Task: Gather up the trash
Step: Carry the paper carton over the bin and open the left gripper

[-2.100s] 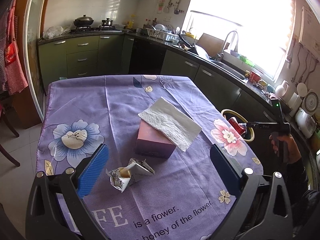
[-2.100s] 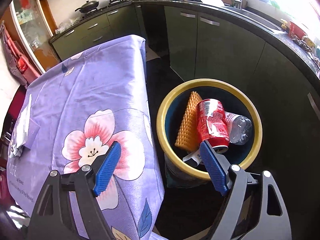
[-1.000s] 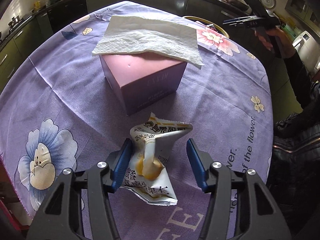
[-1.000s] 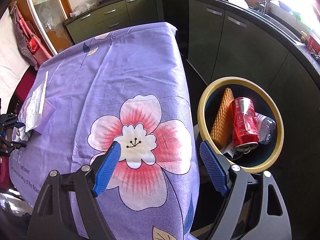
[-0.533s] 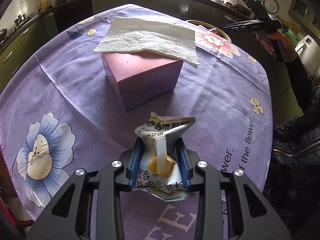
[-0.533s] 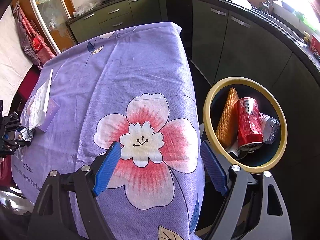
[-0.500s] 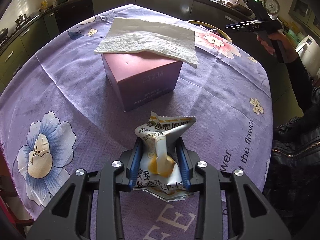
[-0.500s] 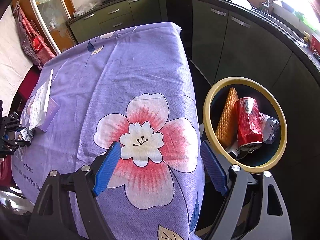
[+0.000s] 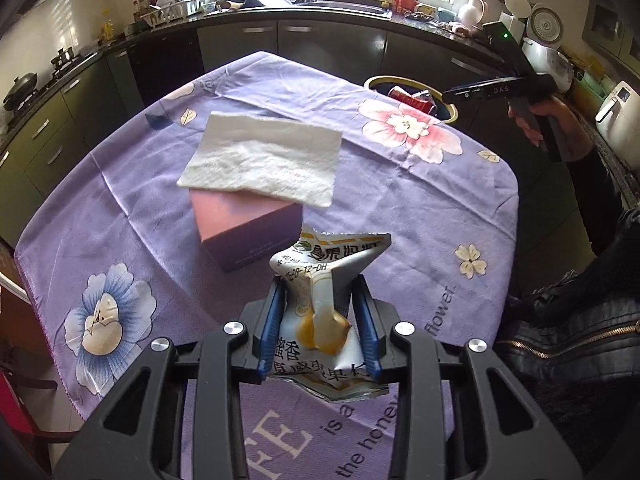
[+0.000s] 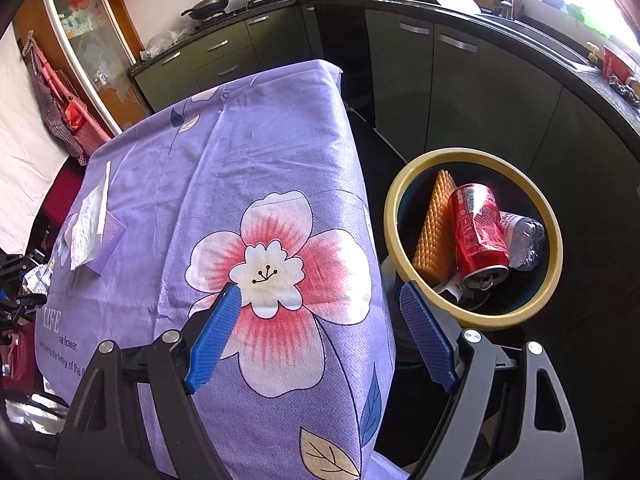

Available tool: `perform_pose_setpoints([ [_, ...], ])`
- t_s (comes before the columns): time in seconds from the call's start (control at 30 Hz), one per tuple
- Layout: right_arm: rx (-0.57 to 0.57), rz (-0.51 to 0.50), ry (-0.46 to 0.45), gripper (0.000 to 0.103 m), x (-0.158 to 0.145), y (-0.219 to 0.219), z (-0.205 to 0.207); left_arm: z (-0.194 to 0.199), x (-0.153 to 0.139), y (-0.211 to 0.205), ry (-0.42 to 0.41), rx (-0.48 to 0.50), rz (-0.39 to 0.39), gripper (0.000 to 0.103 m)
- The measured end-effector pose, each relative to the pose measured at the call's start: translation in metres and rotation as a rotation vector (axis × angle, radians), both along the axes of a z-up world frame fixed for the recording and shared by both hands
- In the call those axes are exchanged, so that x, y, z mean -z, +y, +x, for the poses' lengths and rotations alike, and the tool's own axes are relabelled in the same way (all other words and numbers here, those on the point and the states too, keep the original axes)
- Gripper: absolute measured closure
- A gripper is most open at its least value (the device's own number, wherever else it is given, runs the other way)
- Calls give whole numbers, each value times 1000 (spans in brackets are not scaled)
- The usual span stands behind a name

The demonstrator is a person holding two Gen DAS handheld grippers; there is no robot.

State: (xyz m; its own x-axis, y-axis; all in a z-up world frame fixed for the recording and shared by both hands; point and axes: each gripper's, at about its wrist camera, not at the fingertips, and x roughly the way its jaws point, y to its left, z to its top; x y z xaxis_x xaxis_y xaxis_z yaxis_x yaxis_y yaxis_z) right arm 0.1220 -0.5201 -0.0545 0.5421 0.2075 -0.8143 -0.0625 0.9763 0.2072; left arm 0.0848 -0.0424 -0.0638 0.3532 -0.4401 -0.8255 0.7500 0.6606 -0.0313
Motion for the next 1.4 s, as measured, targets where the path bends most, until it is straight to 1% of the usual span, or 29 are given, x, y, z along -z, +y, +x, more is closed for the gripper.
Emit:
perform_pose_setpoints([
  [0.17,55,29,-28,22,-2,-25,-15,0,-26,-46,-15,33,-34,70],
  [0.27,102,30,-42,22,-4,-45,-24,5,-38,-84,-18,67,-63,70],
  [0.47,174,51,-77,22,-6,-88,-47,26,-48,-188,29,175,-132,70],
  [0.63,217,98,-101,22,0,-121,-66,56,-36,-283,66,234,-127,70],
  [0.7,232,115,-102,22,4,-134,-73,74,-26,-316,81,230,-119,70],
  [0.77,244,125,-97,22,8,-145,-80,93,-15,-345,108,209,-118,70],
  [0.93,274,145,-86,22,20,-166,-94,135,16,-406,118,124,-77,69],
  [0.97,281,149,-84,22,22,-170,-96,143,23,-414,134,97,-72,68],
  [1.03,294,155,-78,21,26,-176,-98,156,34,-426,144,51,-53,57],
  [1.07,300,159,-76,21,27,-179,-99,159,39,-429,139,36,-39,44],
  [1.1,304,161,-76,21,27,-180,-100,161,43,-434,127,23,-25,38],
  [1.17,306,164,-75,21,27,-181,-100,160,46,-437,117,13,-20,37],
  [1.2,303,165,-76,21,27,-180,-100,159,45,-434,124,5,-32,37],
  [1.27,292,163,-78,21,26,-177,-100,154,37,-424,137,-10,-74,36],
  [1.33,275,159,-80,20,25,-171,-99,143,21,-405,132,-19,-128,33],
  [1.4,261,151,-80,20,23,-164,-97,126,0,-381,107,-29,-196,25],
])
